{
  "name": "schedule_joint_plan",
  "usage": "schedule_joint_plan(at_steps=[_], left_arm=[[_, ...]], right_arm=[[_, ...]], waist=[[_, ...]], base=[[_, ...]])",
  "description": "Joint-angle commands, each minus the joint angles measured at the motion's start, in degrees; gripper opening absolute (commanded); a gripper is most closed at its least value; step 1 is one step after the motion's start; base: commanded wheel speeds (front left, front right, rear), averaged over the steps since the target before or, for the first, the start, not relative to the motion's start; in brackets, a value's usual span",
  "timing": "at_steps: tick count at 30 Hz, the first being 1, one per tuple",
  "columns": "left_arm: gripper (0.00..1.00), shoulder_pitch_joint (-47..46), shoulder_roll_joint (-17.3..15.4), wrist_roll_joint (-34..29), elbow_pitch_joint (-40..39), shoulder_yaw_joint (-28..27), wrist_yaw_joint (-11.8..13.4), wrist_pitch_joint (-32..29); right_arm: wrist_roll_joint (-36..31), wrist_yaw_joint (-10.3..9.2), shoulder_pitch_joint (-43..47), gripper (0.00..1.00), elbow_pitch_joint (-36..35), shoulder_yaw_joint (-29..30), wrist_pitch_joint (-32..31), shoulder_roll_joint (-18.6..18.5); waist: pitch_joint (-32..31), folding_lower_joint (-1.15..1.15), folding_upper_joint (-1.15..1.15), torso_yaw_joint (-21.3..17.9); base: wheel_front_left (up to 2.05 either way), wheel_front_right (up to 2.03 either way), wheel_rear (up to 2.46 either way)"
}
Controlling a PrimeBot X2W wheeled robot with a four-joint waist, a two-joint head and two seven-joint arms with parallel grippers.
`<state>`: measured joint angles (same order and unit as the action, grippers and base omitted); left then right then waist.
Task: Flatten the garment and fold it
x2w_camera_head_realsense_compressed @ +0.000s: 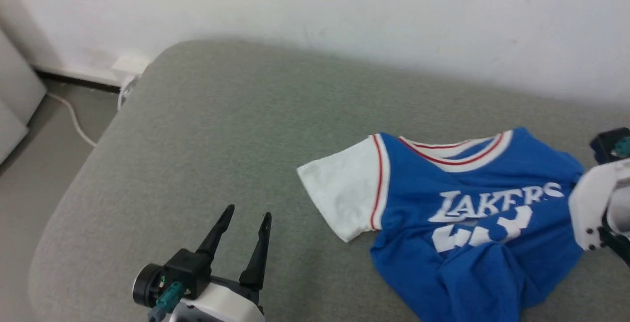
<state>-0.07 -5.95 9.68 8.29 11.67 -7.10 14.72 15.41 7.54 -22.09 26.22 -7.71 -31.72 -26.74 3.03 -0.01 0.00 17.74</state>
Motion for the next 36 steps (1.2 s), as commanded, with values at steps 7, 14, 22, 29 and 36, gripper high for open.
schedule_joint_plan(at_steps=[7,14,22,29,36], left_arm=[[1.0,-0.06,-0.21,0.3,-0.49,-0.61,-0.38,0.28],[1.0,-0.97,-0.19,0.68,0.16,-0.7,-0.38,0.28],[1.0,-1.47,-0.16,1.86,0.93,-1.84,-0.38,0.28],[1.0,-5.69,-0.11,4.45,6.58,-2.72,-0.06,-3.23],[1.0,-18.79,-4.46,5.51,11.6,0.89,-0.29,-20.3]], right_arm=[[-10.34,-0.05,6.34,0.48,-5.34,9.58,-0.52,2.99],[-10.07,-0.05,7.86,1.0,-6.05,8.21,6.43,8.79],[-5.41,-0.05,11.81,1.0,-14.04,8.02,21.42,12.04],[-3.31,-0.05,18.36,1.0,-24.46,14.06,38.17,18.95],[-6.08,-0.05,21.75,1.0,-27.27,20.26,43.96,23.43]], waist=[[-1.2,0.01,0.0,-9.0],[-1.2,0.01,0.0,-12.45],[-1.85,0.01,0.0,-15.83],[0.14,0.01,0.0,-19.5],[3.97,0.01,0.0,-22.41]], base=[[0.0,0.0,0.0],[0.0,0.0,0.0],[0.0,0.0,0.0],[0.0,0.0,0.0],[0.0,0.0,0.0]])
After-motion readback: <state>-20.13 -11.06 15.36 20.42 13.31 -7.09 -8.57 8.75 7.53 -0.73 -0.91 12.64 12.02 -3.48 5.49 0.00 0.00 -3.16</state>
